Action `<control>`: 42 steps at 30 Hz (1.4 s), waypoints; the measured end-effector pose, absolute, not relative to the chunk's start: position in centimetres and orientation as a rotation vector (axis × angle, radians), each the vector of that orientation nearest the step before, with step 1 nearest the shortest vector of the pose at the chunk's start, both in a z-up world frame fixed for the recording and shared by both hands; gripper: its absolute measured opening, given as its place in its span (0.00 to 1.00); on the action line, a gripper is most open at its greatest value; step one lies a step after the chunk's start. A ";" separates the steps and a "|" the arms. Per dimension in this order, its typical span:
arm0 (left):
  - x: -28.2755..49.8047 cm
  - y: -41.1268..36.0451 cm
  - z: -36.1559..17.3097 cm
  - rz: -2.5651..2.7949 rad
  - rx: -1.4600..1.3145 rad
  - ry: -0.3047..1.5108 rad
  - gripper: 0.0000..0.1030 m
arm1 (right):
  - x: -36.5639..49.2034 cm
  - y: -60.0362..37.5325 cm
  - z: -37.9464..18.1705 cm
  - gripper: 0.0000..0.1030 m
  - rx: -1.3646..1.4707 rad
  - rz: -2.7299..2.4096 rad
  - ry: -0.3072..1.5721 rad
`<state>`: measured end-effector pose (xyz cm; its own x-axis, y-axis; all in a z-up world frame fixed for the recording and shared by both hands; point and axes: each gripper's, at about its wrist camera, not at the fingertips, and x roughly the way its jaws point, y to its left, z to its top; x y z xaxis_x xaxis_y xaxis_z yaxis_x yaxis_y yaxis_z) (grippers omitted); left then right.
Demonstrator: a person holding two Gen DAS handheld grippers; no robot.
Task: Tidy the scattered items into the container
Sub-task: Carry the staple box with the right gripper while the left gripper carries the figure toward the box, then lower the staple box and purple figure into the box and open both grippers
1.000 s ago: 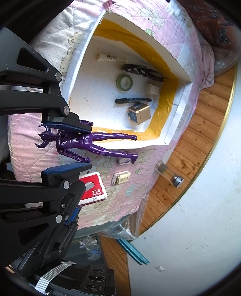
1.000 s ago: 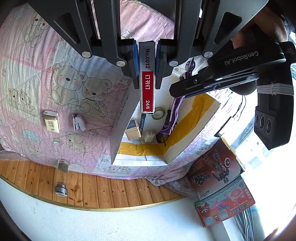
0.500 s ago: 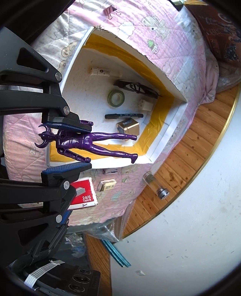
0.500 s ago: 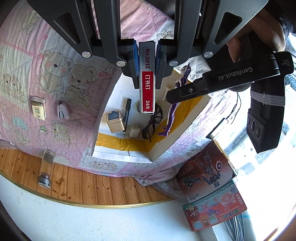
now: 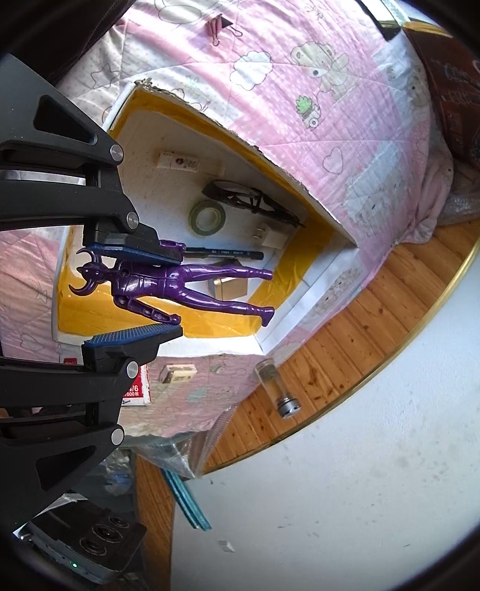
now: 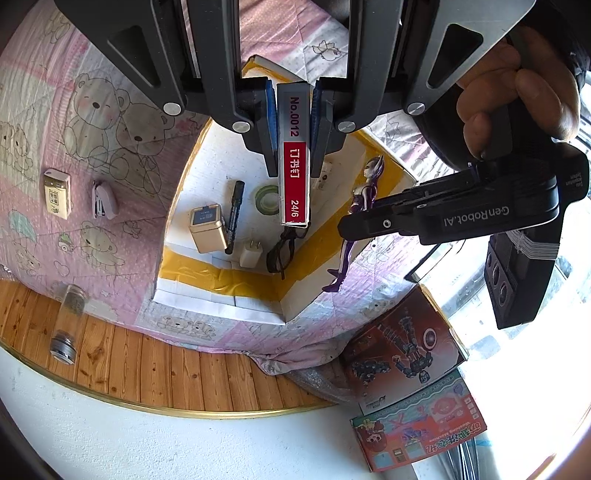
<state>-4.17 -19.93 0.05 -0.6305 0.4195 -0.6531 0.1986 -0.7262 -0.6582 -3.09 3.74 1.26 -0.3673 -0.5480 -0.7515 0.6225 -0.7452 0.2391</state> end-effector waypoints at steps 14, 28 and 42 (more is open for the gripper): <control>-6.1 -18.9 -3.0 2.477 -1.513 -1.164 0.32 | -4.8 0.6 -1.9 0.15 1.208 -2.071 0.214; -8.3 -18.8 -6.4 2.384 -1.778 -1.179 0.32 | -6.2 -1.1 -5.3 0.15 1.339 -1.912 0.317; -10.2 -18.3 -8.5 2.359 -1.965 -0.969 0.33 | -6.9 -2.9 -8.5 0.15 1.454 -1.738 0.464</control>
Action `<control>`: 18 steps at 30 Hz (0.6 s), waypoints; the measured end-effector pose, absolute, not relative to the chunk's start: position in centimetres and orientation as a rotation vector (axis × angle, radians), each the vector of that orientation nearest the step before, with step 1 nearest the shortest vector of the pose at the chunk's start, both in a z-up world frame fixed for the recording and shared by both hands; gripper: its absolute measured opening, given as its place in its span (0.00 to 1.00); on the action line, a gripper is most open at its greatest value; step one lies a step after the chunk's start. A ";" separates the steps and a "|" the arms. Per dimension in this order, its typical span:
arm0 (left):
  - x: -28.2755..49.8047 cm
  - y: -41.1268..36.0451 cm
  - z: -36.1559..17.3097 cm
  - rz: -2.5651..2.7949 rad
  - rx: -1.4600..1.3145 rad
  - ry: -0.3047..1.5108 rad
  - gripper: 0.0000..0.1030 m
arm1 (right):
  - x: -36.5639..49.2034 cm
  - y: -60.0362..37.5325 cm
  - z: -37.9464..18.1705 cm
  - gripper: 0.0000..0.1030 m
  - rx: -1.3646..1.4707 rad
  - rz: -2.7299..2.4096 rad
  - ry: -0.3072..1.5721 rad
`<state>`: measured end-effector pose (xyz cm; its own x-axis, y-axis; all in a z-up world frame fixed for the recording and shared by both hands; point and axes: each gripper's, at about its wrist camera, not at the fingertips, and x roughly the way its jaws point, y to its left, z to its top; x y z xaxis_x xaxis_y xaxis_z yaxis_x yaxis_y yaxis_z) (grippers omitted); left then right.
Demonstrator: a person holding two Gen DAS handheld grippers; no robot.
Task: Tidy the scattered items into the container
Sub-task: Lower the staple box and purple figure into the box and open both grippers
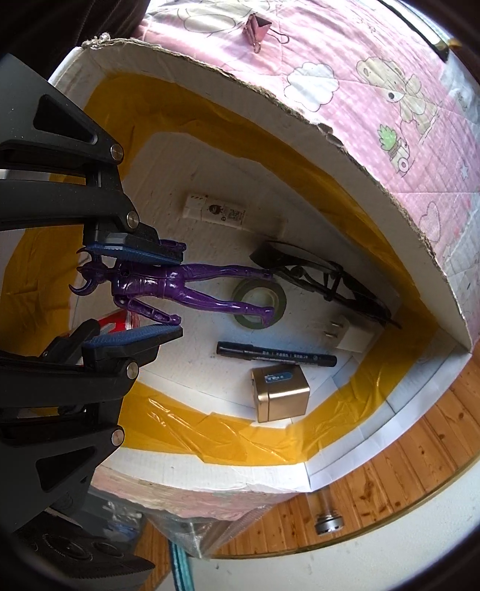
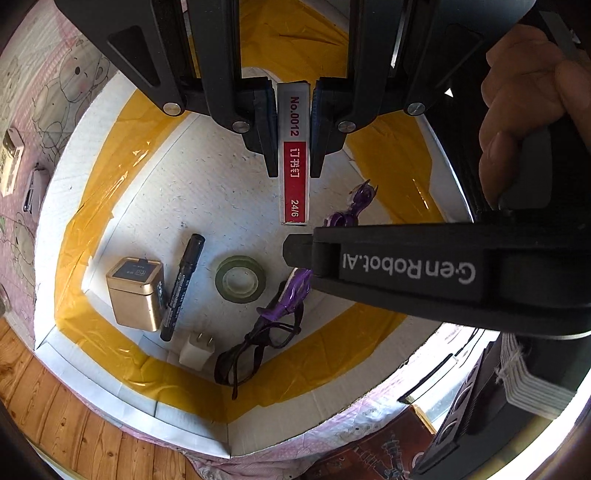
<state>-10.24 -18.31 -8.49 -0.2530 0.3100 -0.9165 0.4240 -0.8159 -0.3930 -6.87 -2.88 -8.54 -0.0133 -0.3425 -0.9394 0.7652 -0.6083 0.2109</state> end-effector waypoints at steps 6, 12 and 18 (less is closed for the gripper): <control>-10.7 -17.9 -9.1 -2.246 1.901 0.888 0.34 | -6.9 -3.1 -9.0 0.15 1.476 -1.723 0.467; -10.6 -17.3 -9.1 -2.261 1.917 0.814 0.37 | -6.5 -2.7 -8.8 0.17 1.486 -1.717 0.450; -10.2 -16.8 -8.5 -2.292 1.906 0.726 0.40 | -5.5 -2.3 -8.6 0.18 1.480 -1.718 0.451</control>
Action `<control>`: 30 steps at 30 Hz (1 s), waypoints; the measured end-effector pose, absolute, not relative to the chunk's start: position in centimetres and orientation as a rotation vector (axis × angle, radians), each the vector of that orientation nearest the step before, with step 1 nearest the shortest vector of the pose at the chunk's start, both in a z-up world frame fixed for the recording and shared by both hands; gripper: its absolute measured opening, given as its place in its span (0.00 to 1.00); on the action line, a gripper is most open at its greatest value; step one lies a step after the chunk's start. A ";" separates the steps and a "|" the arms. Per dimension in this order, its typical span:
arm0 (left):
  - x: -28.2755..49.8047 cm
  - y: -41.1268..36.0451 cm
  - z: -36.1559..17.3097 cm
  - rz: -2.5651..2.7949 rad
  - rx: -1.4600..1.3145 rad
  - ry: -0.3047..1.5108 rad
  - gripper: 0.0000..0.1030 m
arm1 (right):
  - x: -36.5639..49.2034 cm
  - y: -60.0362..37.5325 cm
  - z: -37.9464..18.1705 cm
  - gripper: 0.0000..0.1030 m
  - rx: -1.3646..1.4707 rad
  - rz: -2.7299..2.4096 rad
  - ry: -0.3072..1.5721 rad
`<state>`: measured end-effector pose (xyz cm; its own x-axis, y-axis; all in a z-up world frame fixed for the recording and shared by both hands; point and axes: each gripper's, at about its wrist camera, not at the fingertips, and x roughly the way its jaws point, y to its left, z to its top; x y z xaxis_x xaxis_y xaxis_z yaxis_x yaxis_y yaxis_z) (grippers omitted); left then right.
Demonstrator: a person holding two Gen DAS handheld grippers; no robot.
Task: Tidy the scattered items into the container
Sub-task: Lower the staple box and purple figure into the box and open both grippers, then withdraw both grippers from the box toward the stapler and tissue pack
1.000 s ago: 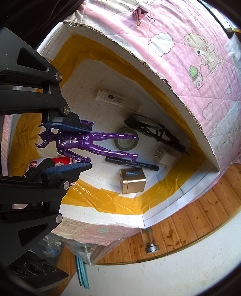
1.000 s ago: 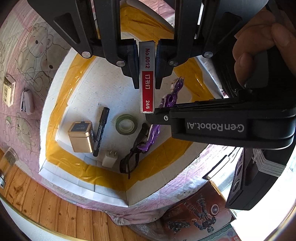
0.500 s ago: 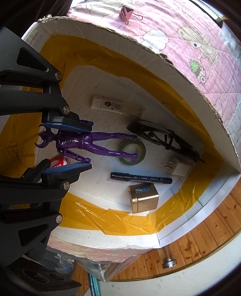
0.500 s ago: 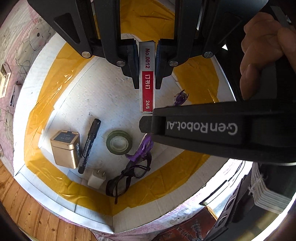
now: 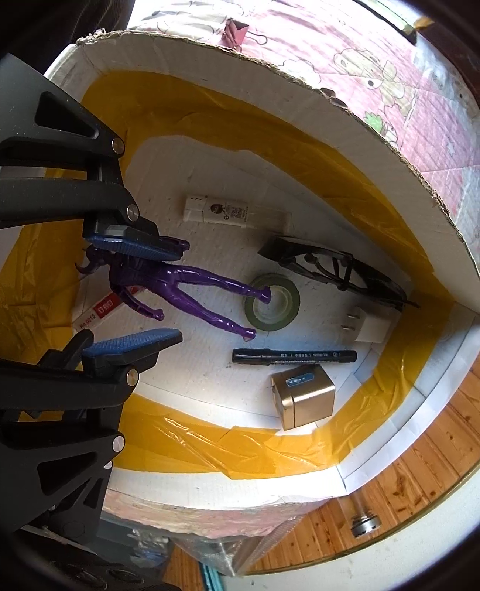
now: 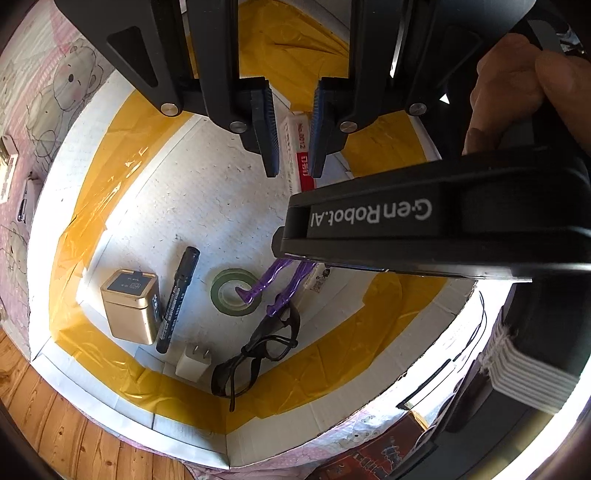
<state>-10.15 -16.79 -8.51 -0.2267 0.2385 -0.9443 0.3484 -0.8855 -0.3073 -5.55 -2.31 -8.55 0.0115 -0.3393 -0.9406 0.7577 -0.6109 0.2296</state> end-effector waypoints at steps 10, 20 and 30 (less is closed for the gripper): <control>-9.2 -16.3 -6.9 -2.335 1.863 0.646 0.45 | -5.7 -1.3 -7.2 0.21 1.458 -1.744 0.409; -8.2 -15.0 -4.9 -2.404 1.819 0.561 0.45 | -5.5 0.7 -5.5 0.29 1.408 -1.788 0.316; -7.2 -14.5 -3.2 -2.456 1.751 0.487 0.45 | -5.3 3.0 -3.8 0.32 1.330 -1.841 0.191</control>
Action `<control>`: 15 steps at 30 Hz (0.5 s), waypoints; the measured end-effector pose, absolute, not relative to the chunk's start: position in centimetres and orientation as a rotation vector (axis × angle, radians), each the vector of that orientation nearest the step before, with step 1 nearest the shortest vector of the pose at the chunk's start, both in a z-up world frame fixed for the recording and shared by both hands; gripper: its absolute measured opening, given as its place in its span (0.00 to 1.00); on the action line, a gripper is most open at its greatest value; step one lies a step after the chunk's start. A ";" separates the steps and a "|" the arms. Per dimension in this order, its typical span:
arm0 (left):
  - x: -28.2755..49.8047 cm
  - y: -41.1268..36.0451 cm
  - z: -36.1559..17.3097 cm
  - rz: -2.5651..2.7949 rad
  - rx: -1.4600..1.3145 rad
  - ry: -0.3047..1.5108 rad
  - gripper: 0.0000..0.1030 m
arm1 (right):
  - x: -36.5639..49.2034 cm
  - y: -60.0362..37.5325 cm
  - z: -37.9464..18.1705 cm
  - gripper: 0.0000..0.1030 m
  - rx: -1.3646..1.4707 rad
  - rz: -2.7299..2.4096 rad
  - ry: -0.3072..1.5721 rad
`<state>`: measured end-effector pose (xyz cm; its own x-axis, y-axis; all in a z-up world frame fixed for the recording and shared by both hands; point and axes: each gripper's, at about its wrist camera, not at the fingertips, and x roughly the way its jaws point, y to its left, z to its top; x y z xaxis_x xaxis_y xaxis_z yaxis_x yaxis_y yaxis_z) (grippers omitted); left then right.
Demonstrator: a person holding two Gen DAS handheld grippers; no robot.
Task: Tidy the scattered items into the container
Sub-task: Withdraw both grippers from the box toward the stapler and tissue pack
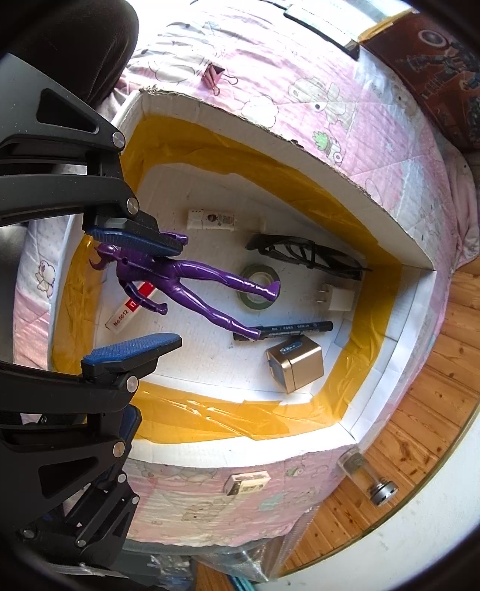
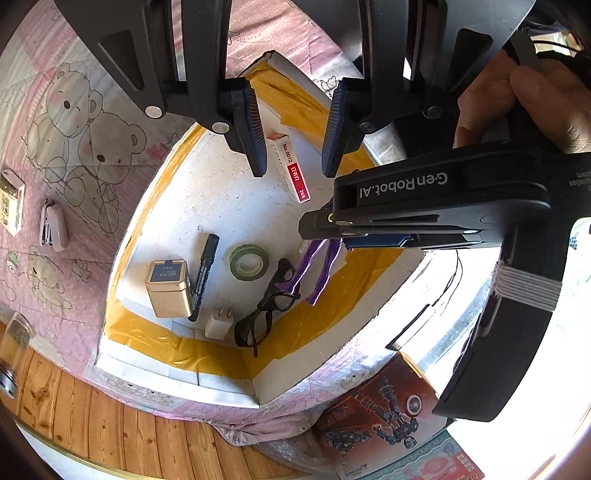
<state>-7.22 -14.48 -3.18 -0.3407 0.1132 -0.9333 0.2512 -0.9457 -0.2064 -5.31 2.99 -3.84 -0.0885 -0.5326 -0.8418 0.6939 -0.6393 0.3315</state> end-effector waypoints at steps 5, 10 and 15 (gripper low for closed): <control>-6.4 -14.6 -1.5 -2.511 1.658 0.469 0.45 | -5.1 4.2 -2.5 0.33 1.254 -1.877 0.105; -5.2 -14.3 0.8 -2.606 1.524 0.421 0.45 | -4.5 5.1 -1.1 0.34 1.153 -1.916 0.039; -4.1 -13.5 2.2 -2.664 1.439 0.333 0.46 | -4.1 6.2 -0.2 0.35 1.067 -1.948 0.003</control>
<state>-4.10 -13.45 2.20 -0.5504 0.0195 -0.8347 0.1864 -0.9716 -0.1456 -4.11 6.21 -0.18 -0.2348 -0.6973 -0.6772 0.6992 -0.6052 0.3807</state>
